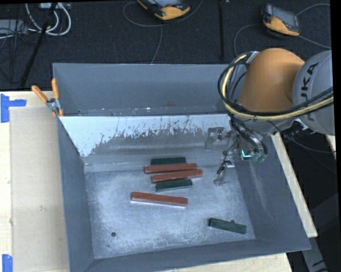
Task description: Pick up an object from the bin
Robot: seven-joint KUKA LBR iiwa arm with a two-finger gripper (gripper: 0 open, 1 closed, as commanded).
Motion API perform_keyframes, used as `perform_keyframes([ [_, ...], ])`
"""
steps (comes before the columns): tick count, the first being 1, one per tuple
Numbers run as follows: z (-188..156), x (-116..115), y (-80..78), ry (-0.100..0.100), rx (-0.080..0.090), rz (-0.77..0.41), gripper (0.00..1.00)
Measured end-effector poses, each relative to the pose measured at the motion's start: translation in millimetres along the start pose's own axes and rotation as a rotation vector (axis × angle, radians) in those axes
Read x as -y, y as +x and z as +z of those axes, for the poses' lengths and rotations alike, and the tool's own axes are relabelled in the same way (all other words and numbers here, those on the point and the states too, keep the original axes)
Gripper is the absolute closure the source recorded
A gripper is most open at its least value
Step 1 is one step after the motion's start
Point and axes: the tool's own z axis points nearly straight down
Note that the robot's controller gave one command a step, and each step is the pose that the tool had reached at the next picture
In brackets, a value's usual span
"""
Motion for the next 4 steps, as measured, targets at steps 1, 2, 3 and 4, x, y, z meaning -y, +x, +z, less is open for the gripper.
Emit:
perform_keyframes([
  [1,119.2,-22.1,6.2,0.0,0.011,-0.133,0.0],
  [2,115.3,-21.9,4.9,0.001,0.014,-0.134,1.0],
  [3,117.6,-21.8,8.7,0.0,-0.003,-0.135,0.0],
  [4,116.9,-22.0,6.7,0.001,0.007,-0.135,1.0],
])
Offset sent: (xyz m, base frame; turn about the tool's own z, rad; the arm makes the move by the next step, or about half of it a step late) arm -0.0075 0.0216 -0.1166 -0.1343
